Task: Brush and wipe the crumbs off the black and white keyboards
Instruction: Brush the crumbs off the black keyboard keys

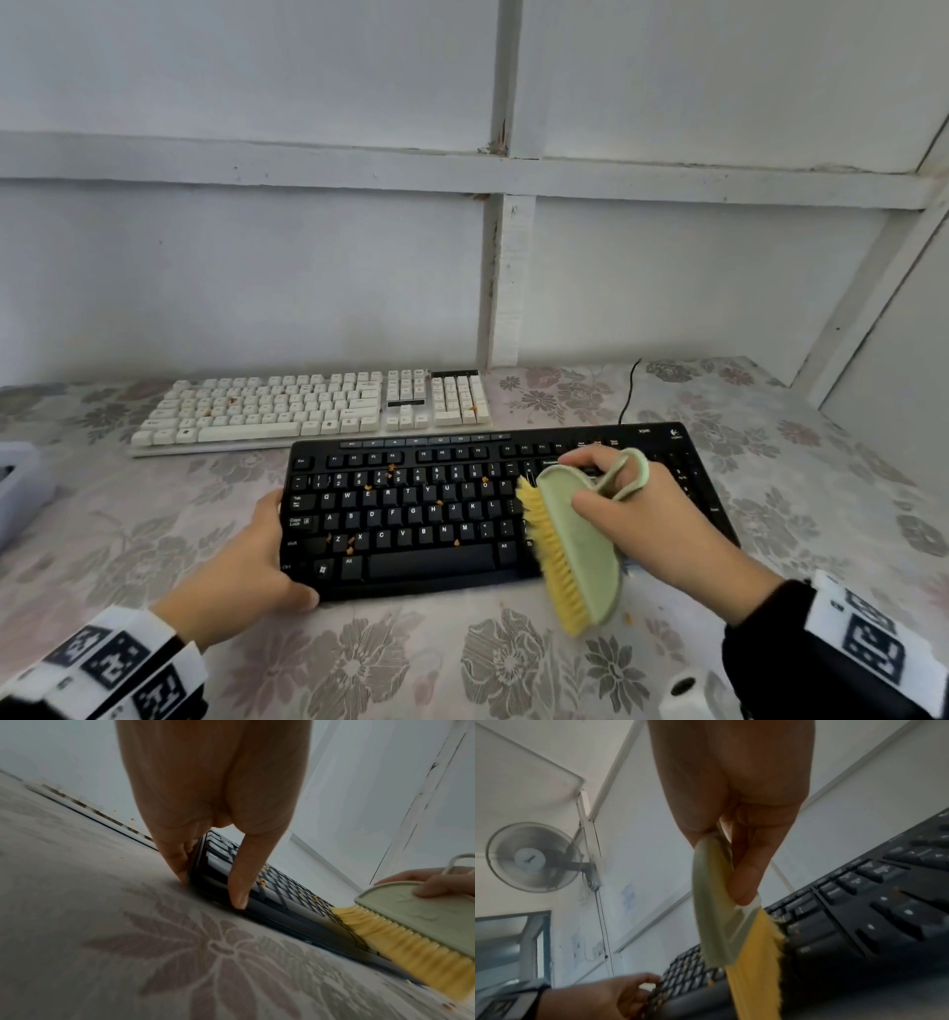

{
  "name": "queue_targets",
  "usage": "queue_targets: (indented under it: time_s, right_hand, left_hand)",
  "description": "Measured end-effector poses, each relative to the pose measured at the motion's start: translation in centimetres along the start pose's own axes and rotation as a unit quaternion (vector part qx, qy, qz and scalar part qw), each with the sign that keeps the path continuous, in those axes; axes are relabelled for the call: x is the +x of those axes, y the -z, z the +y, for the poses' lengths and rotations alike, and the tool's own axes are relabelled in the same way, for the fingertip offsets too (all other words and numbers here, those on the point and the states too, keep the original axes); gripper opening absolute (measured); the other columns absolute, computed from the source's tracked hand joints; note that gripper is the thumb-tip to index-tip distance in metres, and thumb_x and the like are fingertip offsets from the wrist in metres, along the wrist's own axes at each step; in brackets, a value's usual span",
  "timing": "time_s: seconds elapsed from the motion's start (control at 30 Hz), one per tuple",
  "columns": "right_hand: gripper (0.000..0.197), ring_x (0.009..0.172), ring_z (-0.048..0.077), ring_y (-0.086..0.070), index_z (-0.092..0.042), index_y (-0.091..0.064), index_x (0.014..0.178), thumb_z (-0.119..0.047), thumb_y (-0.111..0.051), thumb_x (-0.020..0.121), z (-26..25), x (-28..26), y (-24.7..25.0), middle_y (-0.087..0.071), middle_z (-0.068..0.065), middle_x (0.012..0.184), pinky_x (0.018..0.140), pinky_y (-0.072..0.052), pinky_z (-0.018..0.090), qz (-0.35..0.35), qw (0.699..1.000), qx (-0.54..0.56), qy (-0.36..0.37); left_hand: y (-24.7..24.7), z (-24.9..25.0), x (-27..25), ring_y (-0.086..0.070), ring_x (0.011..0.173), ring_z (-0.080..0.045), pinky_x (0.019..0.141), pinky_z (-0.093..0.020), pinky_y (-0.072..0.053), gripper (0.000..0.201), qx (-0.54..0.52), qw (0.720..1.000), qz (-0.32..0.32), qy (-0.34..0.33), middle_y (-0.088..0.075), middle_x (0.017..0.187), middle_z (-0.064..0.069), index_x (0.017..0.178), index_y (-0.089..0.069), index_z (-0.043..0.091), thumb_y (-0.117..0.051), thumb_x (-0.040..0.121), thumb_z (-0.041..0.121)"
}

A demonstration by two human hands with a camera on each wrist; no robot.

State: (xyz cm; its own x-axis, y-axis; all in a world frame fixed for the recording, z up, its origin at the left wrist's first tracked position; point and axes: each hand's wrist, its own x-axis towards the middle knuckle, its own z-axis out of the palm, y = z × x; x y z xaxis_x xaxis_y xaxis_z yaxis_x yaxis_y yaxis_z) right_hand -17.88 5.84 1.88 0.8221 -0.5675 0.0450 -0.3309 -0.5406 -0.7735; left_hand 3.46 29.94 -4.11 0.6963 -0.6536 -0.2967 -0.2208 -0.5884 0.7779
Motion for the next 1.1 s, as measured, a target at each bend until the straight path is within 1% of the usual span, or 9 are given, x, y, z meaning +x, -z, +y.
queue_targets:
  time_s: [0.1,0.2,0.37,0.53,0.7,0.8,0.9,1.03,1.1]
  right_hand:
    - [0.025,0.073,0.003,-0.06,-0.025,-0.065,0.105,-0.012,-0.056,0.086,-0.6,1.1,0.9,-0.065,-0.009,0.091,0.053,-0.045,0.009,0.056,0.998,0.023,0.014]
    - [0.028,0.065,0.01,-0.057,-0.024,-0.06,0.112,-0.011,-0.053,0.088,-0.8,2.7,1.2,-0.068,0.0,0.091,0.047,-0.04,0.01,0.103,0.994,0.043,0.016]
    - [0.028,0.067,0.007,-0.057,-0.025,-0.06,0.11,-0.011,-0.054,0.087,0.4,2.1,0.1,-0.066,-0.003,0.091,0.05,-0.042,0.01,0.087,0.996,0.029,-0.001]
    - [0.021,0.046,-0.001,-0.049,-0.024,-0.064,0.096,-0.008,-0.057,0.083,1.1,-0.2,0.0,-0.061,-0.012,0.06,0.043,-0.038,0.012,0.034,0.998,0.05,-0.025]
    - [0.02,0.076,0.009,-0.063,-0.022,-0.066,0.099,-0.011,-0.059,0.084,-0.2,1.5,1.6,-0.068,-0.002,0.091,0.061,-0.051,0.021,0.085,0.995,0.049,0.008]
    - [0.028,0.078,0.012,-0.065,-0.024,-0.06,0.112,-0.01,-0.055,0.089,-0.7,3.3,1.6,-0.068,-0.002,0.094,0.057,-0.052,0.023,0.114,0.988,0.105,0.022]
    - [0.033,0.081,0.017,-0.067,-0.028,-0.059,0.116,-0.009,-0.053,0.09,-0.2,4.2,0.9,-0.068,0.002,0.096,0.063,-0.057,0.032,0.096,0.985,0.146,0.012]
    - [0.031,0.079,0.019,-0.066,-0.027,-0.063,0.107,-0.005,-0.055,0.087,1.3,3.2,0.2,-0.069,0.002,0.094,0.062,-0.056,0.032,0.083,0.987,0.138,-0.001]
    - [0.031,0.071,0.012,-0.062,-0.027,-0.064,0.105,-0.004,-0.056,0.085,1.8,2.4,0.2,-0.068,0.002,0.091,0.054,-0.05,0.02,0.052,0.991,0.121,-0.008]
  left_hand:
    - [0.0,0.0,0.0,-0.054,0.096,-0.01,0.072,-0.023,-0.043,0.096,0.003,1.0,0.003,0.002,-0.054,0.108,0.003,0.139,-0.015,0.023,-0.07,0.068,-0.009]
    - [0.0,0.0,-0.1,-0.054,0.097,-0.011,0.072,-0.023,-0.044,0.096,0.0,1.0,0.002,0.006,-0.054,0.108,0.002,0.139,-0.014,0.023,-0.07,0.068,-0.009]
    - [0.0,0.0,0.0,-0.054,0.097,-0.011,0.074,-0.024,-0.044,0.097,0.001,1.0,0.006,0.008,-0.054,0.108,0.002,0.14,-0.015,0.022,-0.071,0.067,-0.009]
    - [-0.1,-0.1,0.1,-0.054,0.096,-0.011,0.073,-0.023,-0.044,0.098,0.001,1.0,0.009,0.009,-0.055,0.107,0.002,0.14,-0.015,0.021,-0.071,0.066,-0.009]
    - [-0.1,0.1,-0.1,-0.054,0.095,-0.01,0.071,-0.022,-0.044,0.099,0.009,1.0,0.006,0.008,-0.055,0.106,0.002,0.141,-0.014,0.021,-0.071,0.066,-0.008]
    - [-0.2,0.4,-0.3,-0.053,0.091,-0.008,0.067,-0.019,-0.041,0.096,0.018,1.0,0.014,0.005,-0.054,0.103,0.004,0.14,-0.014,0.021,-0.071,0.068,-0.008]
    - [-0.1,0.4,-0.3,-0.053,0.09,-0.006,0.067,-0.018,-0.041,0.096,0.019,1.0,0.015,0.003,-0.054,0.102,0.006,0.14,-0.015,0.021,-0.071,0.068,-0.008]
    - [-0.1,0.2,-0.1,-0.052,0.091,-0.004,0.068,-0.017,-0.041,0.098,0.022,1.0,0.011,0.002,-0.052,0.103,0.009,0.14,-0.014,0.022,-0.072,0.067,-0.007]
    - [-0.1,0.1,-0.1,-0.051,0.091,-0.004,0.068,-0.017,-0.041,0.098,0.019,1.0,0.01,0.004,-0.052,0.103,0.01,0.14,-0.013,0.022,-0.072,0.067,-0.007]
